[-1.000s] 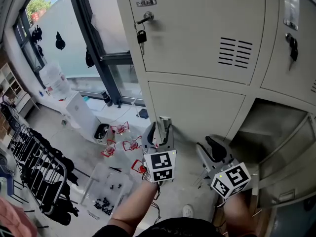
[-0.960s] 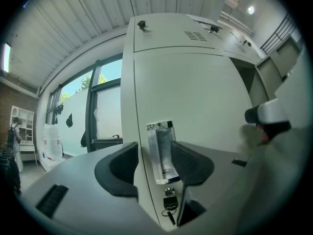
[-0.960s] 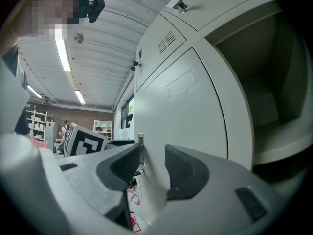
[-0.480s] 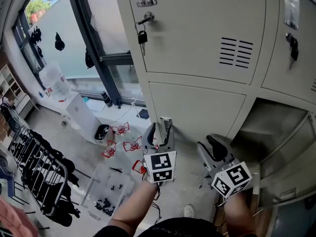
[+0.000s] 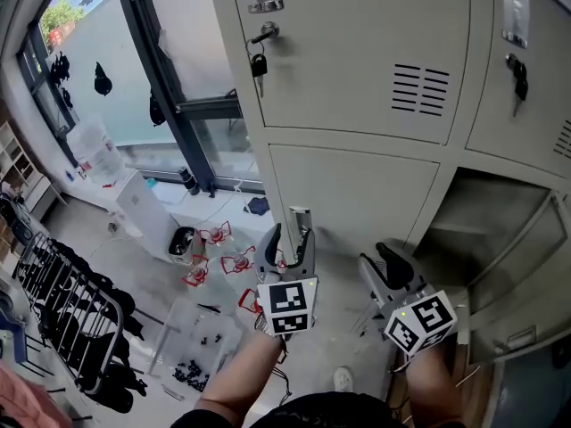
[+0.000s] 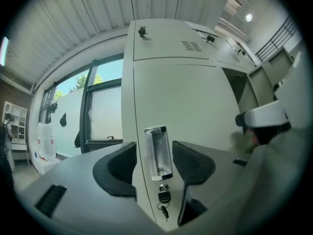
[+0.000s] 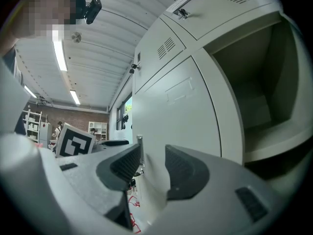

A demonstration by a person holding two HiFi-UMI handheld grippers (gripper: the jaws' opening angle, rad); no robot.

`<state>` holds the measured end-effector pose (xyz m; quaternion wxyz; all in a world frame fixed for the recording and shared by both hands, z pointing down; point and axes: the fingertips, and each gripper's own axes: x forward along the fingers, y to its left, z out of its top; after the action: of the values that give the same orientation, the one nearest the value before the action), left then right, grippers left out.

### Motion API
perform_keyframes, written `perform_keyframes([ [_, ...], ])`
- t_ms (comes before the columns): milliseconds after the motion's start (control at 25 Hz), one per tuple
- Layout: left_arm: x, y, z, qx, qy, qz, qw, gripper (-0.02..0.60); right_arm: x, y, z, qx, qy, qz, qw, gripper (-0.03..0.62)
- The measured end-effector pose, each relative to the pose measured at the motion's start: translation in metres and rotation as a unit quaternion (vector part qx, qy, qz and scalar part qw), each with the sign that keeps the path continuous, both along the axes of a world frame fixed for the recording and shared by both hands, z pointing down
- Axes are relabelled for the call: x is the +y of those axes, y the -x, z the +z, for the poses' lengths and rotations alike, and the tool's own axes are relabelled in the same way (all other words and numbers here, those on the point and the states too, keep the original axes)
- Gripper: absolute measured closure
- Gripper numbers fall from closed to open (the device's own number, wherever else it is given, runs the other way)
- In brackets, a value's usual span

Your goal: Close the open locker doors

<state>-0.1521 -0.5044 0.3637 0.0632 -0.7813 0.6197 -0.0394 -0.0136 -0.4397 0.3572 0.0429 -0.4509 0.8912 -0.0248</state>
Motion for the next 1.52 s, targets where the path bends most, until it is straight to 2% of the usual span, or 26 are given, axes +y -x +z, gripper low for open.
perform_keyframes([
  [440,0.044,-0.031,-0.010,-0.002,-0.008,0.084,0.9965,0.357,0.038,-0.023,-0.005,-0.006,-0.009,0.058,0.998,0.447],
  [600,0.064,-0.051,-0.012,0.002,-0.008,0.126,0.9920,0.357,0.061,-0.037,-0.005,-0.004,-0.009,0.090,0.996,0.447],
  [760,0.088,-0.078,-0.009,0.007,0.000,0.180,0.9836,0.357,0.091,-0.059,-0.003,-0.005,-0.007,0.138,0.990,0.447],
  [1040,0.139,-0.130,-0.002,0.005,0.004,0.274,0.9617,0.357,0.155,-0.100,0.004,-0.009,-0.004,0.228,0.974,0.447],
  [1240,0.183,-0.176,0.003,0.003,0.007,0.348,0.9376,0.357,0.211,-0.138,0.005,-0.011,-0.008,0.302,0.953,0.447],
  [1520,0.238,-0.231,-0.005,0.010,0.002,0.420,0.9074,0.357,0.278,-0.182,-0.004,-0.006,-0.011,0.376,0.926,0.447],
])
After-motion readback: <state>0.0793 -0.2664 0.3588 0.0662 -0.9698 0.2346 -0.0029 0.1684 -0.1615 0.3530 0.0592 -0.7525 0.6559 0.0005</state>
